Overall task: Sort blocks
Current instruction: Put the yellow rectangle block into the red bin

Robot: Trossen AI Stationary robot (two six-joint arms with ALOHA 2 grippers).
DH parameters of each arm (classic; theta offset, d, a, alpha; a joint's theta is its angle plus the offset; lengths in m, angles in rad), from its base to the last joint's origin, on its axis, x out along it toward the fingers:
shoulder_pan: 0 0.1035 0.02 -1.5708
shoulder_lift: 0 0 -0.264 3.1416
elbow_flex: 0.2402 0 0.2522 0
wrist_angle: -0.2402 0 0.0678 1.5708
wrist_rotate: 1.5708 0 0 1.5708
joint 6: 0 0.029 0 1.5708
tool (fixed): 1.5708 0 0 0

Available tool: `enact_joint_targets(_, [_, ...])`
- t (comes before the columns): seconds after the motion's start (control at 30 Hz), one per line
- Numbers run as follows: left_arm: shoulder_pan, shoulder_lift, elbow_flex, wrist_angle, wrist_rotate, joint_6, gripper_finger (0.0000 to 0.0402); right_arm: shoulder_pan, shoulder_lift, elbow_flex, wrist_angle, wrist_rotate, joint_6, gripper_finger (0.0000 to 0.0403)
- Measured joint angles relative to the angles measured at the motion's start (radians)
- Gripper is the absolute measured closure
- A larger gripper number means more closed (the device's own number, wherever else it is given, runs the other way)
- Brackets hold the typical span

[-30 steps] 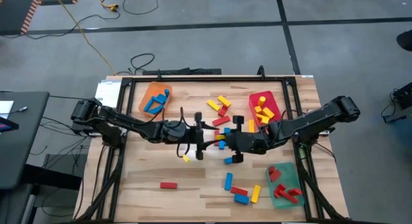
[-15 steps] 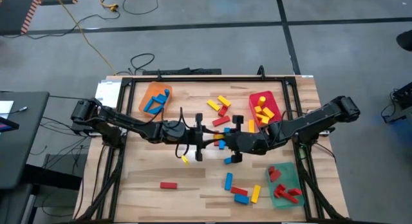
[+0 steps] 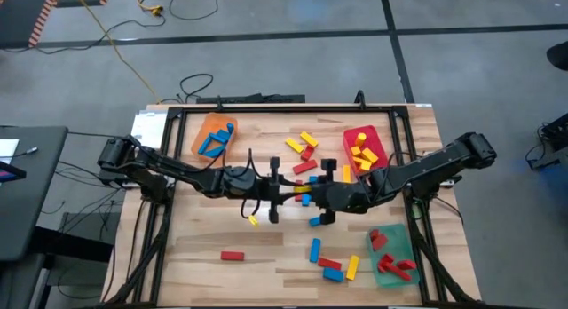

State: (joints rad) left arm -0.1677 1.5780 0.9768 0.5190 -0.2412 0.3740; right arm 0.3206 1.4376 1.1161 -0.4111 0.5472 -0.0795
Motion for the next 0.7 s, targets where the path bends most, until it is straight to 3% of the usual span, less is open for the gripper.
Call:
enact_joint_targets(0.17, [0.0,0.0,0.0,0.013,0.005,0.023,0.0345,0.0,0.001,-0.001,-0.06,0.002,0.029,0.0224])
enact_joint_targets(0.3, [0.0,-0.003,0.0,0.015,0.014,0.025,0.0345,0.0,-0.008,-0.001,-0.094,0.028,0.053,0.0206])
enact_joint_targets(0.43, [0.0,-0.004,0.0,0.017,0.017,0.027,0.0345,0.007,-0.032,-0.001,-0.083,0.032,0.053,0.0223])
enact_joint_targets(0.7, [0.0,-0.005,0.0,0.034,0.021,0.028,0.0345,0.006,-0.056,-0.001,-0.082,-0.033,0.053,0.0303])
